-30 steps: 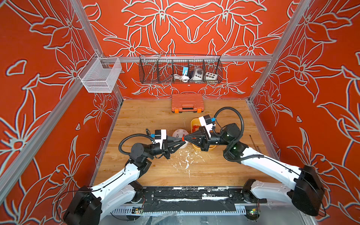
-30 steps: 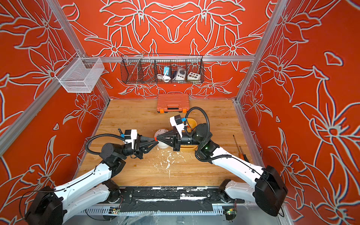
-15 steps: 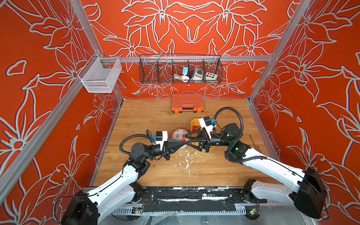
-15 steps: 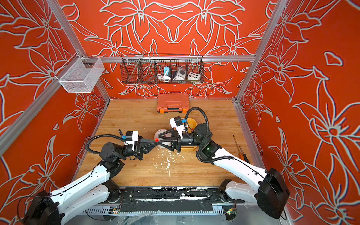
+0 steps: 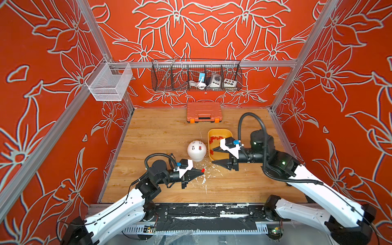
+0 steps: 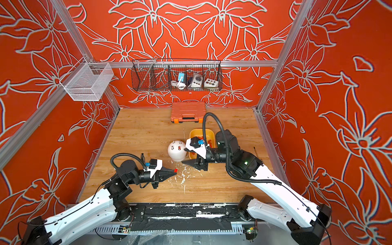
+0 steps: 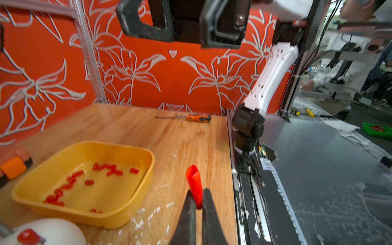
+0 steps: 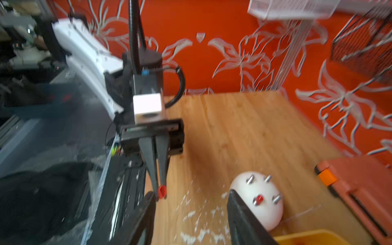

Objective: Cover the protruding screws with screw protection sleeves
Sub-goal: Pick up the screw protection sleeve from the storage box.

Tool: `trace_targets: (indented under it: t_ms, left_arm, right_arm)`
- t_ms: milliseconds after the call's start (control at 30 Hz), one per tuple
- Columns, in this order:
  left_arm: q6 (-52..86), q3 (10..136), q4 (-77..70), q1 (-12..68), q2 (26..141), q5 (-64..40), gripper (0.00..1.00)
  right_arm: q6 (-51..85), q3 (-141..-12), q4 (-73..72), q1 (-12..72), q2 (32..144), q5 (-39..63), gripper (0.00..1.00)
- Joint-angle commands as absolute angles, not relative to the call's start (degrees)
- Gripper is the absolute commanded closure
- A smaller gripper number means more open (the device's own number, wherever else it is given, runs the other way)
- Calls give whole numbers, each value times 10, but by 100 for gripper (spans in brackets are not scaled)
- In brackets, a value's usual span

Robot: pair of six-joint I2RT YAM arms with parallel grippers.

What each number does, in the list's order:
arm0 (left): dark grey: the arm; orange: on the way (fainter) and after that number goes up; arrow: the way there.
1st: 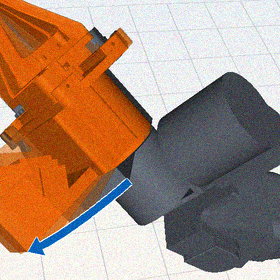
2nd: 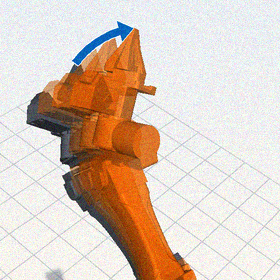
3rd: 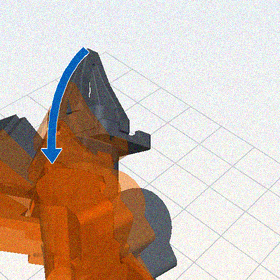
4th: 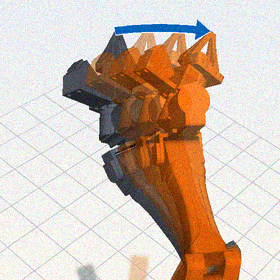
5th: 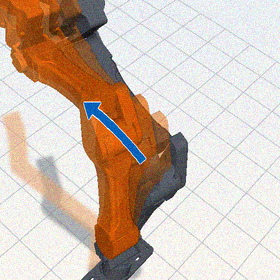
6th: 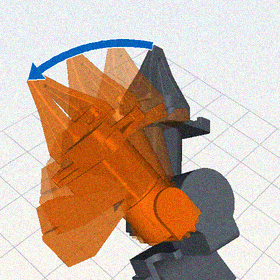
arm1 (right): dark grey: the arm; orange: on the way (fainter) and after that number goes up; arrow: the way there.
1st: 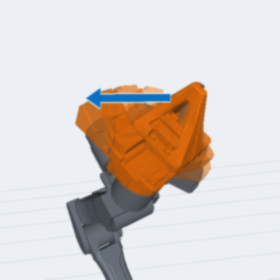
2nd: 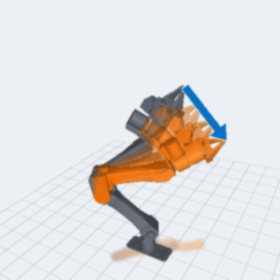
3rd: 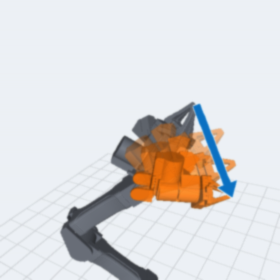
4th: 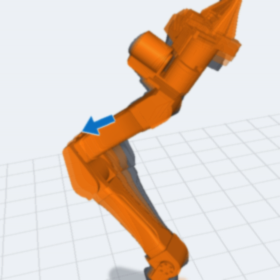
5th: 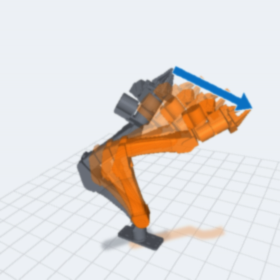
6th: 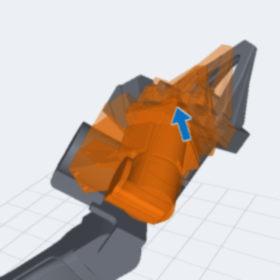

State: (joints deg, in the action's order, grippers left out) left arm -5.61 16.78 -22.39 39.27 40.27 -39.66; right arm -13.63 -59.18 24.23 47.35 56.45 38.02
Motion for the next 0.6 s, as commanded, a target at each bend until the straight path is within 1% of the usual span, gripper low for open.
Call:
trace_targets:
  t_ms: [0, 133, 267, 333, 467, 567]
  left_arm:
    - [-111, 169, -170, 400, 412, -385, 100]
    - [-123, 174, -159, 402, 426, -384, 100]
    - [-130, 182, -143, 403, 429, -381, 100]
    - [-131, 181, -140, 404, 426, -378, 100]
    - [-132, 179, -137, 405, 416, -371, 100]
    - [-132, 177, -137, 406, 413, -368, 100]
  right_arm:
    - [-235, -592, 366, 483, 565, 370, 40]
    - [-263, -622, 406, 510, 613, 379, 40]
    - [-273, -636, 392, 525, 657, 386, 45]
    - [-268, -643, 376, 528, 682, 372, 47]
    - [-258, -649, 346, 528, 714, 378, 45]
    - [-262, -667, 363, 528, 745, 400, 43]
